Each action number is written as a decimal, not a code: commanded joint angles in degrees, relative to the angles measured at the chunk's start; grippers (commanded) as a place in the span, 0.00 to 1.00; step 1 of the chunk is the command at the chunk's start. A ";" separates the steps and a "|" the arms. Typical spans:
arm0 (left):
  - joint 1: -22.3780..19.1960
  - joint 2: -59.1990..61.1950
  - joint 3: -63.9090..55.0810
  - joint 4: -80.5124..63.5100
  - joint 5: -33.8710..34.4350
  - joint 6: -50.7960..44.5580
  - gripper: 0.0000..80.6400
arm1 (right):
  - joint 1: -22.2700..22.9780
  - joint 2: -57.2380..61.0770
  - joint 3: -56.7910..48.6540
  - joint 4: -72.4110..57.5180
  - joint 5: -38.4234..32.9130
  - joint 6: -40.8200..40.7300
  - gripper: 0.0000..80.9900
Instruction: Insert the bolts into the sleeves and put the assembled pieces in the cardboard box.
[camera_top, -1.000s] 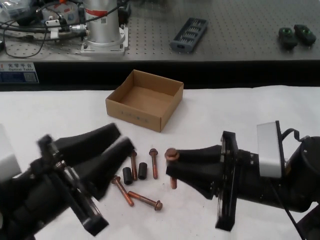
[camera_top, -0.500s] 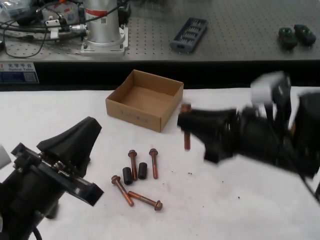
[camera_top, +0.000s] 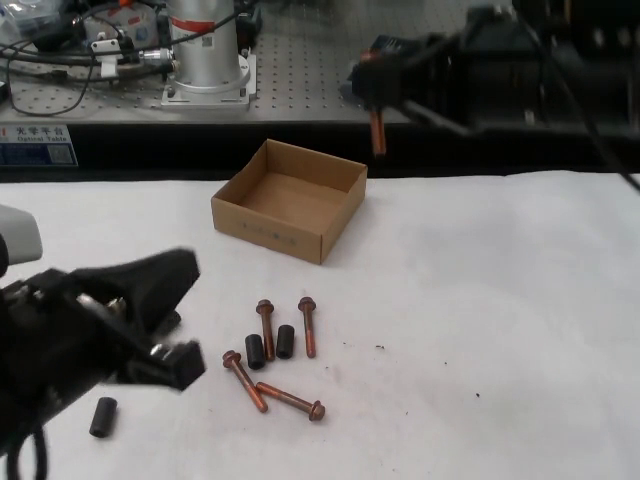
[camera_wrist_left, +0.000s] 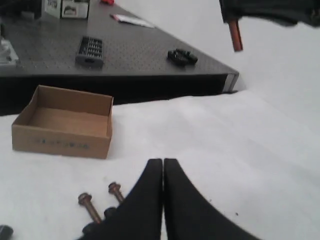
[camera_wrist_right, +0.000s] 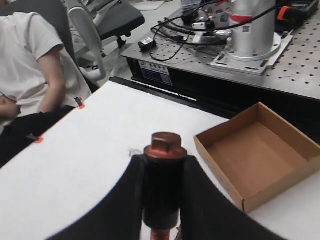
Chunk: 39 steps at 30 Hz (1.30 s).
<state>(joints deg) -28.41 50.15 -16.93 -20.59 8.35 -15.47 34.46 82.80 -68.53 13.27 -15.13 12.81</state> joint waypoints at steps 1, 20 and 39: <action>0.22 -6.87 0.37 11.89 -0.14 0.71 0.01 | -1.43 4.31 -6.54 5.64 0.30 -1.05 0.07; 0.22 -8.87 9.10 2.48 -11.96 -4.33 0.01 | -3.31 41.73 -45.19 18.20 4.28 -1.25 0.07; 0.22 -8.87 9.10 2.48 -11.93 -3.86 0.01 | -4.96 57.61 -53.35 14.78 4.28 -0.90 0.07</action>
<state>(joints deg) -28.41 41.70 -7.68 -17.21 -2.98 -19.33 29.81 140.07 -120.83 30.08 -10.70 11.90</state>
